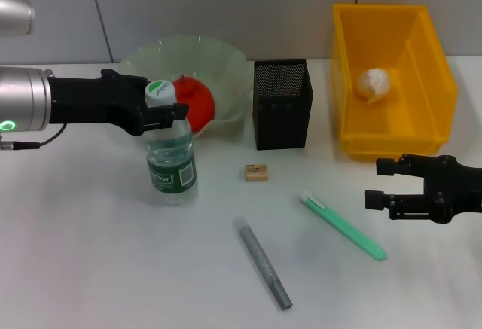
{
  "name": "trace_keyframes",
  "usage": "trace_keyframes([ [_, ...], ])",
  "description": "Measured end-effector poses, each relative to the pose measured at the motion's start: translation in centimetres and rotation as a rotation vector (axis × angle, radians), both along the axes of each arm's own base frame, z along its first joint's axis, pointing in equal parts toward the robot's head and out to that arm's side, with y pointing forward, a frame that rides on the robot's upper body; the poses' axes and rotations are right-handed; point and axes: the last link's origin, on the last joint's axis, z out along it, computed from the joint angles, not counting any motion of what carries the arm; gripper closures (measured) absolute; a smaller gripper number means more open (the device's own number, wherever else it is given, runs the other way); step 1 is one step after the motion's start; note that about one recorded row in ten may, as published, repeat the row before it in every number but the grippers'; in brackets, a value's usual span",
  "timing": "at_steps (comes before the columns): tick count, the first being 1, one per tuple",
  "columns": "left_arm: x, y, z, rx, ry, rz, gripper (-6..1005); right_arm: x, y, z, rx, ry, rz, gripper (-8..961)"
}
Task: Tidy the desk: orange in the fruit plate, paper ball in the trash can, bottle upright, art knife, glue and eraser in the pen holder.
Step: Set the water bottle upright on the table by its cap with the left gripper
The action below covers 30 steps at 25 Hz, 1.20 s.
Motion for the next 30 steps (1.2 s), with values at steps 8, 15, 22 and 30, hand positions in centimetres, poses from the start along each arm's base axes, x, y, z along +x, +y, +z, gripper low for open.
trace_keyframes([
  [8,-1.0,0.0,1.8,0.043,0.007,0.022,545,0.0,0.0,0.0,-0.003,0.003,-0.003,114],
  [15,-2.1,0.1,3.4,0.099,-0.003,0.055,545,-0.1,0.0,-0.1,-0.003,0.007,-0.005,114],
  [22,-3.3,0.6,4.5,0.174,0.013,0.09,545,-0.2,0.1,-0.1,-0.007,0.009,-0.008,114],
  [30,-4.1,1.1,4.7,0.219,0.024,0.124,544,-0.3,0.2,-0.1,-0.008,0.008,-0.008,114],
])
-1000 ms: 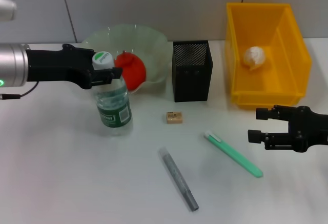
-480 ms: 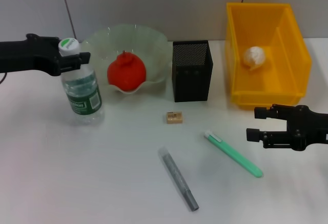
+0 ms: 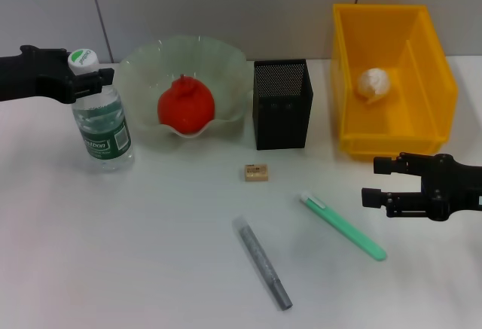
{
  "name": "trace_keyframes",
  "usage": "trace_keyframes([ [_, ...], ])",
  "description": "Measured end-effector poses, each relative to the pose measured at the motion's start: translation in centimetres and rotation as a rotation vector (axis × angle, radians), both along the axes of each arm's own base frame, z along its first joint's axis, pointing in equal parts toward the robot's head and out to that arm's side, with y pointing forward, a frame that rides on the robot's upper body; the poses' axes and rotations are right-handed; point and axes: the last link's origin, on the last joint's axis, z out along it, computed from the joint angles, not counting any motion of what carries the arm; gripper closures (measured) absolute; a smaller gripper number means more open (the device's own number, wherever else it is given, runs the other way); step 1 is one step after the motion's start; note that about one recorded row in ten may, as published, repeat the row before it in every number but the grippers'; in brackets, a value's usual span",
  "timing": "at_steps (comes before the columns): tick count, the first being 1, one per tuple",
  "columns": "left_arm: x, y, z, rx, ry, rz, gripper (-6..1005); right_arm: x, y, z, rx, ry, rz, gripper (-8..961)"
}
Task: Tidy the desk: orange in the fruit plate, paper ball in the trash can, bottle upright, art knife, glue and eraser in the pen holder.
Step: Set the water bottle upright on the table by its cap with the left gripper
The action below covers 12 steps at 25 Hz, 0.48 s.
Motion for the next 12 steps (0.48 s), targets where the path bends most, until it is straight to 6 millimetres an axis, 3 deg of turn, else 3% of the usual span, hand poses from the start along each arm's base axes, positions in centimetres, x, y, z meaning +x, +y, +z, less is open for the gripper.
trace_keyframes([
  [12,-0.14,0.06,-0.48,0.001,-0.004,0.011,544,-0.07,0.1,0.05,-0.006,-0.006,0.002,115],
])
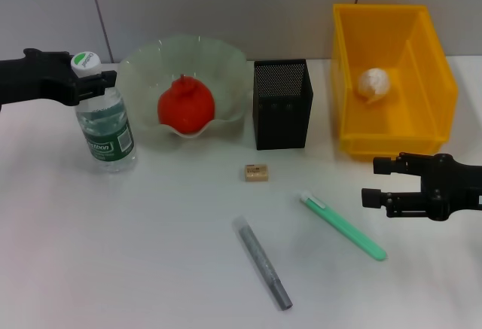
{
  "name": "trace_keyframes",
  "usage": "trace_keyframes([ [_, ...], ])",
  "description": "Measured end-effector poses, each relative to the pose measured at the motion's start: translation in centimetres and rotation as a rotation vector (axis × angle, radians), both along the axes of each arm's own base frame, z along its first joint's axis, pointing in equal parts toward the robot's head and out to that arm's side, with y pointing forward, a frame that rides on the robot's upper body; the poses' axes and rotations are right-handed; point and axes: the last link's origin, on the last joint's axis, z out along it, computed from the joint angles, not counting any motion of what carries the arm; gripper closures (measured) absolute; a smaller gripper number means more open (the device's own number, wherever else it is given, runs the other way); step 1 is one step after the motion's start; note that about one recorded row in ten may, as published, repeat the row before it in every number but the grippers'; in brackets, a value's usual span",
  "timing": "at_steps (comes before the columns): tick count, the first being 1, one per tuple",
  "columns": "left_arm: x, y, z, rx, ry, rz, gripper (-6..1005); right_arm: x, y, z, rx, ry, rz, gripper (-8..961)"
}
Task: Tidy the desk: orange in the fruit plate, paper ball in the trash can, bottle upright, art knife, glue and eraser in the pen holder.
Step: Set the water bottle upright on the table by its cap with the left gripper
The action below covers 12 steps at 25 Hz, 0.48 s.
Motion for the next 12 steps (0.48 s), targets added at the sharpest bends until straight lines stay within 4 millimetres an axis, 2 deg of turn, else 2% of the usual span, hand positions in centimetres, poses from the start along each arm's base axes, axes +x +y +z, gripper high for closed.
trace_keyframes([
  [12,-0.08,-0.04,-0.28,-0.007,0.002,0.001,545,0.0,-0.01,-0.02,-0.002,-0.001,0.0,114],
])
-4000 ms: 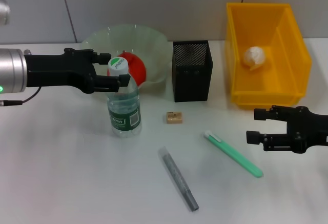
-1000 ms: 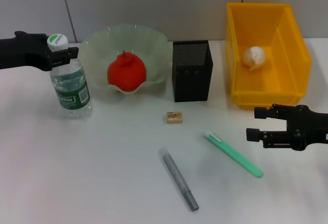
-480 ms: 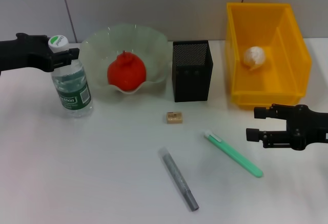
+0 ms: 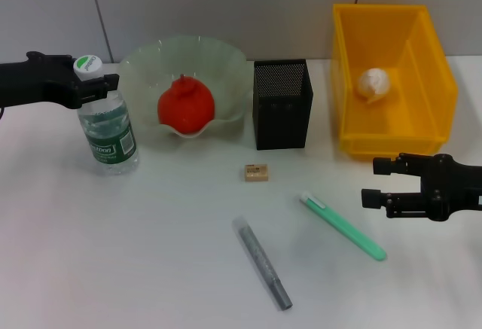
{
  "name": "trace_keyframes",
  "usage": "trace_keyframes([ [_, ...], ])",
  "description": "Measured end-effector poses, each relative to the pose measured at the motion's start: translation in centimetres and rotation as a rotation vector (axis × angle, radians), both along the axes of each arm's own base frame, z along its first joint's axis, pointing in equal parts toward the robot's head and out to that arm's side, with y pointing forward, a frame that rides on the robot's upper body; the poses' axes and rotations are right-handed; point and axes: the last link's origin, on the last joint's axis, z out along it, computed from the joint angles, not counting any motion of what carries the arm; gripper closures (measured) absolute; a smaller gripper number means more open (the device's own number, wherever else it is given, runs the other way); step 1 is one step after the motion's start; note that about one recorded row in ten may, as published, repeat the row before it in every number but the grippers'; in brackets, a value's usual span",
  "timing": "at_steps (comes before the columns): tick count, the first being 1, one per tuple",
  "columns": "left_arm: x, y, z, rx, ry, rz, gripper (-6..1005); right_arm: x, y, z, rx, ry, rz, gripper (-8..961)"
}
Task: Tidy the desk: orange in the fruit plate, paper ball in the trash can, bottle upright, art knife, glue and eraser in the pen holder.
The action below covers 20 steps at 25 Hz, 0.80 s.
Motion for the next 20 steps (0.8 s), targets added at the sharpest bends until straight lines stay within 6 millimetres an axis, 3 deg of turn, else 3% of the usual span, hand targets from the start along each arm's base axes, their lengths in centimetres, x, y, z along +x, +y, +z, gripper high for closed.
trace_keyframes([
  [11,-0.29,0.08,-0.01,0.021,-0.004,0.018,506,0.0,0.0,0.0,-0.001,0.001,-0.002,114],
  [16,-0.27,0.08,0.0,0.022,-0.003,0.018,305,0.01,-0.01,-0.01,-0.001,0.001,-0.003,115],
  [20,-0.25,0.1,0.03,0.023,-0.003,0.017,252,0.01,-0.02,-0.02,-0.002,0.002,-0.003,115],
])
